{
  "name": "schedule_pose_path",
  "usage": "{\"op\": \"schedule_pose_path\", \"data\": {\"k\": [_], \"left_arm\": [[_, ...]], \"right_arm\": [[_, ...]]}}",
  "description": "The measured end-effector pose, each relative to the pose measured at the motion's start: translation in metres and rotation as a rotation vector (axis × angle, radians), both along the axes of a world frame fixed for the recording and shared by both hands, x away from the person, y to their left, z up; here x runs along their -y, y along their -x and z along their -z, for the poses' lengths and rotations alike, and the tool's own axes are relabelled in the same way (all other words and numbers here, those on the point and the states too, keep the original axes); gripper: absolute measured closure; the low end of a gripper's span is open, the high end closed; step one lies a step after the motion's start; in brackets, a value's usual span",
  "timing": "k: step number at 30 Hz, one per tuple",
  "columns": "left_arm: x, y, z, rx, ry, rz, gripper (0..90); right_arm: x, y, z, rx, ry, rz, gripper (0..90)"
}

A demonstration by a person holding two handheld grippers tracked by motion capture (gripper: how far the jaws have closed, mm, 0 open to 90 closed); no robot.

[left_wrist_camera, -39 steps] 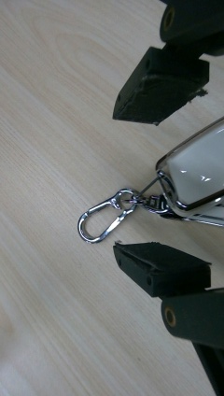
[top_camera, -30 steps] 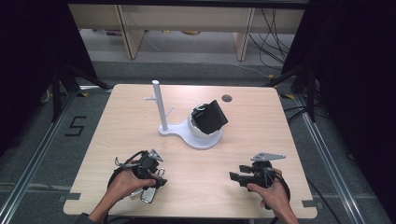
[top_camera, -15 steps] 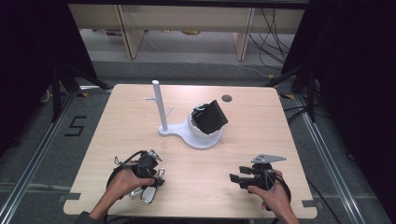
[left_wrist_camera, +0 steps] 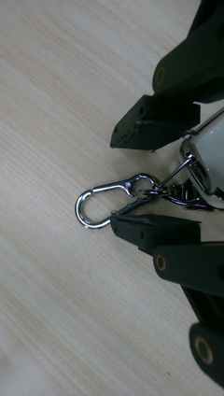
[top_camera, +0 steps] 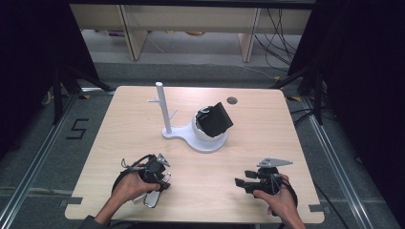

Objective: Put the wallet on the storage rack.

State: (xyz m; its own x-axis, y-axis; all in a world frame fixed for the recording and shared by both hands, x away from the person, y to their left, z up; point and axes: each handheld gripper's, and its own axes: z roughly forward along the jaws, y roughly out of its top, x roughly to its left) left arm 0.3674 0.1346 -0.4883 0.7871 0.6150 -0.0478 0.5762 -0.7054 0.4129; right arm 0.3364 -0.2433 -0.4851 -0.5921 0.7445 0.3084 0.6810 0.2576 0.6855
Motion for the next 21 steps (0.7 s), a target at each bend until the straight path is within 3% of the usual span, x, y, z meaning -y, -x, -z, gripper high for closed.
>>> {"op": "schedule_pose_path", "data": {"k": [3, 7, 10, 11, 12, 13, 16, 17, 21], "left_arm": [[0.001, -0.001, -0.001, 0.014, -0.021, 0.034, 58.5], [0.002, 0.0, -0.001, 0.009, -0.027, 0.06, 62.9], [0.003, 0.0, -0.002, -0.002, -0.031, 0.062, 65.9], [0.004, 0.0, -0.002, -0.001, -0.036, 0.066, 67.5], [0.004, -0.001, -0.002, 0.0, -0.043, 0.071, 68.3], [0.005, -0.002, -0.003, 0.007, -0.051, 0.085, 68.8], [0.009, -0.002, -0.003, -0.001, -0.064, 0.094, 70.7], [0.009, -0.003, -0.003, 0.006, -0.068, 0.106, 71.4], [0.013, -0.002, -0.005, -0.03, -0.095, 0.109, 68.1]], "right_arm": [[-0.001, -0.001, 0.002, 0.009, -0.007, -0.005, 40.2], [0.001, -0.001, 0.001, 0.029, 0.02, -0.01, 40.2], [0.001, -0.002, 0.002, 0.027, 0.019, -0.011, 40.2], [-0.001, -0.001, 0.002, 0.002, -0.011, -0.005, 40.2], [-0.001, -0.001, 0.002, -0.002, -0.011, -0.006, 40.2], [0.001, -0.002, 0.002, 0.021, 0.007, -0.019, 40.2], [0.001, -0.002, 0.002, 0.022, 0.012, -0.016, 40.1], [-0.001, -0.001, 0.002, 0.0, -0.011, -0.003, 40.2], [-0.001, -0.001, 0.002, 0.007, -0.009, -0.005, 40.1]]}}
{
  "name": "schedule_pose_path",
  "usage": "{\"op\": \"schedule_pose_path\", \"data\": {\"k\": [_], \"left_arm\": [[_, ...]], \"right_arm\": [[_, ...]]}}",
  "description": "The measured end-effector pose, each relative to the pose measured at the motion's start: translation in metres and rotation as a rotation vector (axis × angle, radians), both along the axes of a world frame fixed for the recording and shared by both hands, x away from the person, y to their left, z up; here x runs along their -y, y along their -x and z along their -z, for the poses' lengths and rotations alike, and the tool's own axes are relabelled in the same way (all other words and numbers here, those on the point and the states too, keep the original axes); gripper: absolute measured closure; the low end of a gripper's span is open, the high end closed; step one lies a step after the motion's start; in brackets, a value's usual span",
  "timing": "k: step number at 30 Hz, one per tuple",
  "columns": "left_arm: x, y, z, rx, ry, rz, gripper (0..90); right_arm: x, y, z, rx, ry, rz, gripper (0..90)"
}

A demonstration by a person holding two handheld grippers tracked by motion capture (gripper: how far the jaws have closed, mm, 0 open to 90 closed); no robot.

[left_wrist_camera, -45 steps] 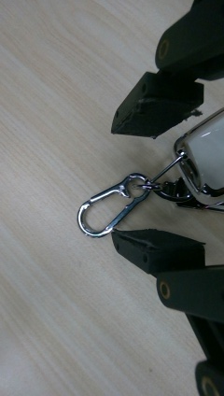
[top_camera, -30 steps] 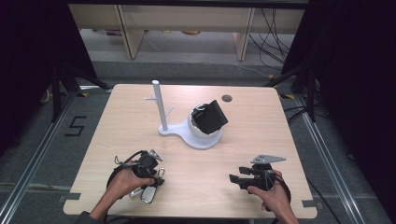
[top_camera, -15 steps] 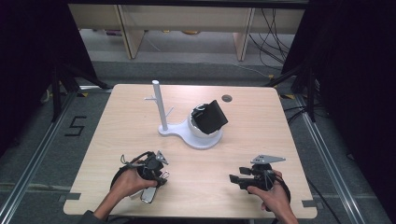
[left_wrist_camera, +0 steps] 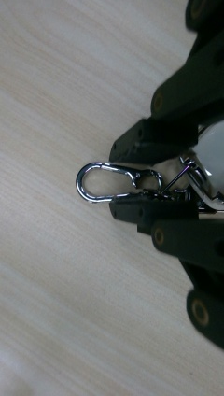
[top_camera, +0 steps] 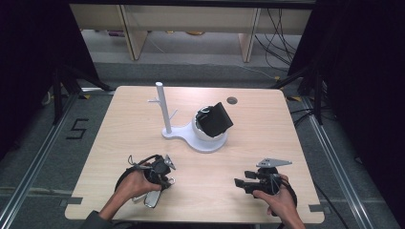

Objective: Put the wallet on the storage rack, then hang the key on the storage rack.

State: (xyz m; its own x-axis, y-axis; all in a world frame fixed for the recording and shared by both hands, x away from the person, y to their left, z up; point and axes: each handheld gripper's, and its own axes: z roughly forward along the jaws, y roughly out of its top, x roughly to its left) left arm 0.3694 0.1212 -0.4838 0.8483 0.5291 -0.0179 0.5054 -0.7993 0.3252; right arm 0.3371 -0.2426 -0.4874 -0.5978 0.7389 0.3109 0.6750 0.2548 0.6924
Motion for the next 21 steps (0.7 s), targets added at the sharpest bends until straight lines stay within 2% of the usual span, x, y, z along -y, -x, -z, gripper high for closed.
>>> {"op": "schedule_pose_path", "data": {"k": [2, 3, 5, 6, 7, 8, 10, 11, 13, 15, 16, 19, 21], "left_arm": [[0.0005, -0.0003, 0.0006, 0.017, -0.012, -0.038, 55.4], [-0.0006, -0.0005, 0.0003, 0.011, -0.018, -0.024, 57.0], [-0.0026, 0.0005, -0.0004, -0.002, -0.032, -0.017, 58.2], [-0.0031, 0.0018, -0.0007, -0.004, -0.036, -0.017, 59.6], [-0.0034, 0.003, -0.0009, -0.009, -0.042, -0.01, 62.1], [-0.0035, 0.0033, -0.0018, -0.017, -0.055, 0.002, 64.4], [-0.0025, 0.0032, -0.0022, -0.029, -0.065, 0.003, 67.8], [-0.0017, 0.0031, -0.0021, -0.031, -0.065, -0.004, 68.7], [-0.0002, 0.0019, -0.0029, -0.036, -0.085, 0.01, 73.7], [0.0009, 0.0004, -0.0031, -0.043, -0.091, 0.009, 74.1], [0.001, -0.0001, -0.003, -0.049, -0.087, 0.004, 74.2], [0.0005, -0.0018, -0.003, -0.056, -0.088, 0.011, 74.4], [0.0004, -0.0035, -0.004, -0.063, -0.108, 0.021, 74.5]], "right_arm": [[-0.0004, 0.0002, 0.0001, -0.015, -0.009, -0.001, 40.1], [0.0017, -0.0007, -0.0005, 0.014, 0.019, -0.007, 40.2], [0.0021, -0.001, -0.0009, 0.013, 0.023, -0.006, 40.1], [0.0015, -0.0019, 0.0002, 0.004, -0.002, -0.019, 40.2], [0.0016, -0.0026, 0.0005, 0.013, 0.01, -0.021, 40.2], [0.0008, -0.0024, 0.001, 0.001, -0.003, -0.017, 40.2], [-0.0005, -0.0024, 0.0004, 0.007, 0.004, -0.018, 40.2], [-0.0019, -0.0011, -0.0007, -0.008, 0.011, -0.007, 40.2], [-0.0037, -0.0013, -0.0002, -0.015, -0.011, -0.013, 40.2], [-0.0028, -0.0021, -0.0005, -0.012, 0.005, -0.014, 40.2], [-0.002, -0.0038, 0.0011, 0.004, -0.006, -0.025, 40.2], [-0.0016, -0.0046, 0.0017, 0.002, -0.012, -0.024, 40.2], [-0.002, -0.0044, 0.0014, -0.002, -0.015, -0.025, 40.3]]}}
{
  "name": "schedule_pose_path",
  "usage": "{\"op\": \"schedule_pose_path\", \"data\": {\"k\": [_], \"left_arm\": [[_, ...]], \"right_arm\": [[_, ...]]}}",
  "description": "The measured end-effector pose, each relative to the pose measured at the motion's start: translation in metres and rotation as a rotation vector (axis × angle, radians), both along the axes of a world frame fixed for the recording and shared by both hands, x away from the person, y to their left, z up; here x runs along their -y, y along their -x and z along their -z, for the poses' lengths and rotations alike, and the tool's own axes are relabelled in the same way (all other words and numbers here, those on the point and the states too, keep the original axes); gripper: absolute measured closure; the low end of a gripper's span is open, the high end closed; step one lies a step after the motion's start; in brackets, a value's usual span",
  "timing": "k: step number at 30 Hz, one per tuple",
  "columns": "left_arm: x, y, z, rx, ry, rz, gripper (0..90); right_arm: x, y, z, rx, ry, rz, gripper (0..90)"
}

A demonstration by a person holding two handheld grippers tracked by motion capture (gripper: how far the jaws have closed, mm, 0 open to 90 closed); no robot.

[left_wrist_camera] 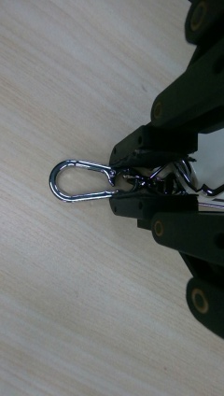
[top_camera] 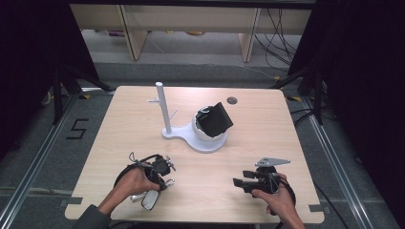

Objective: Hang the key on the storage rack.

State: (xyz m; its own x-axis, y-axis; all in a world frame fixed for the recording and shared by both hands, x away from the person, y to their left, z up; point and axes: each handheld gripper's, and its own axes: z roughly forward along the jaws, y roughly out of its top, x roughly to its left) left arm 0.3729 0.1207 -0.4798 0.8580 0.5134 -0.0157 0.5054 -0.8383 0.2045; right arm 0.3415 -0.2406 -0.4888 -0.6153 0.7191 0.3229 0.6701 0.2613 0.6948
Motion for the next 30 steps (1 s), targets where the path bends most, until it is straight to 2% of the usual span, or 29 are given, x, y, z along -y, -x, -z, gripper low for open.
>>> {"op": "schedule_pose_path", "data": {"k": [2, 3, 6, 9, 10, 11, 12, 16, 27, 29, 30], "left_arm": [[0.001, -0.001, 0.0, 0.0, 0.001, -0.002, 74.5], [0.001, -0.002, 0.0, -0.003, -0.015, 0.014, 74.5], [0.002, -0.001, 0.0, -0.001, -0.019, 0.028, 74.5], [0.0, -0.001, 0.0, 0.001, -0.01, 0.036, 74.5], [0.0, -0.001, 0.0, -0.003, -0.011, 0.043, 74.6], [-0.001, -0.001, 0.0, -0.003, -0.007, 0.044, 74.6], [-0.002, -0.001, -0.001, -0.004, -0.005, 0.046, 74.6], [-0.008, 0.0, -0.009, 0.006, 0.036, 0.028, 74.6], [-0.014, 0.002, -0.018, 0.014, 0.051, 0.026, 74.6], [-0.014, 0.002, -0.017, 0.002, 0.046, 0.028, 74.6], [-0.014, 0.001, -0.016, 0.006, 0.043, 0.026, 74.6]], "right_arm": [[0.0, 0.0, -0.001, 0.003, 0.022, 0.002, 40.3], [-0.001, 0.0, 0.0, 0.002, 0.018, -0.003, 40.2], [-0.001, 0.0, 0.0, 0.004, 0.018, -0.004, 40.3], [0.0, 0.0, -0.001, 0.004, 0.023, 0.013, 40.4], [0.0, -0.001, 0.0, 0.004, 0.006, 0.003, 40.4], [0.001, -0.001, 0.0, 0.001, 0.022, 0.007, 40.4], [0.001, -0.001, 0.0, 0.0, 0.015, 0.003, 40.4], [0.001, -0.001, 0.0, 0.003, 0.024, 0.001, 40.5], [0.0, -0.001, -0.001, 0.0, 0.02, 0.001, 40.6], [-0.001, 0.001, -0.001, -0.011, 0.012, 0.011, 40.6], [-0.002, 0.001, 0.0, -0.027, -0.012, 0.003, 40.7]]}}
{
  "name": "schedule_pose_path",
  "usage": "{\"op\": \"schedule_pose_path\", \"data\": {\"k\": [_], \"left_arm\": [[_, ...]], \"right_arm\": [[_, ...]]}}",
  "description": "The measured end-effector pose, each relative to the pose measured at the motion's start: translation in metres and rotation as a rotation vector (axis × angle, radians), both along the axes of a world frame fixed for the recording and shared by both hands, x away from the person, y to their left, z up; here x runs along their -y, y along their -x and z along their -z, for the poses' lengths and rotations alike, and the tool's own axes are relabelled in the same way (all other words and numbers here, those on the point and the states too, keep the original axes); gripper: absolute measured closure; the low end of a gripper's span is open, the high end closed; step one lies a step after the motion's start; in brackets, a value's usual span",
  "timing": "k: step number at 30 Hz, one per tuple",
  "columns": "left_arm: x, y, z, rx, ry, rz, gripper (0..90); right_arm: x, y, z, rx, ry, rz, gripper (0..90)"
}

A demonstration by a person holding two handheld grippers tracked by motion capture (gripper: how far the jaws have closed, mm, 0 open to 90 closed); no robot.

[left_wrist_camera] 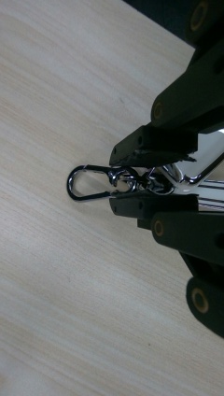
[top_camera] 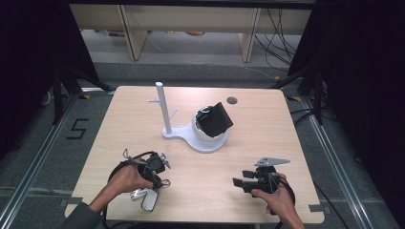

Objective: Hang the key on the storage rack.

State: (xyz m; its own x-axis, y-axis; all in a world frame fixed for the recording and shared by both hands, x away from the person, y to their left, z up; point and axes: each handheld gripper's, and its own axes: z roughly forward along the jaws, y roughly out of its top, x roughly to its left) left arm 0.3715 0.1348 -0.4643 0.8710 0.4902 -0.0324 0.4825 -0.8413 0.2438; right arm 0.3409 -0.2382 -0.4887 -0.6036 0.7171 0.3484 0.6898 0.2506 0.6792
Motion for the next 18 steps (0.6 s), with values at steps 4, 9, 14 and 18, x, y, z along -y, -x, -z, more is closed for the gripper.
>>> {"op": "schedule_pose_path", "data": {"k": [4, 9, 14, 18], "left_arm": [[0.001, -0.004, 0.009, -0.009, -0.031, -0.001, 74.6], [0.006, -0.005, 0.014, -0.023, -0.049, 0.008, 74.5], [0.012, -0.007, 0.015, -0.033, -0.099, 0.012, 74.4], [0.018, -0.007, 0.015, -0.036, -0.132, 0.004, 70.4]], "right_arm": [[0.002, 0.0, -0.001, 0.02, 0.022, 0.007, 40.7], [0.002, 0.0, -0.001, 0.018, 0.022, 0.007, 40.7], [0.001, 0.001, -0.001, 0.006, 0.017, 0.008, 40.8], [0.0, 0.0, 0.0, 0.012, -0.002, -0.007, 40.8]]}}
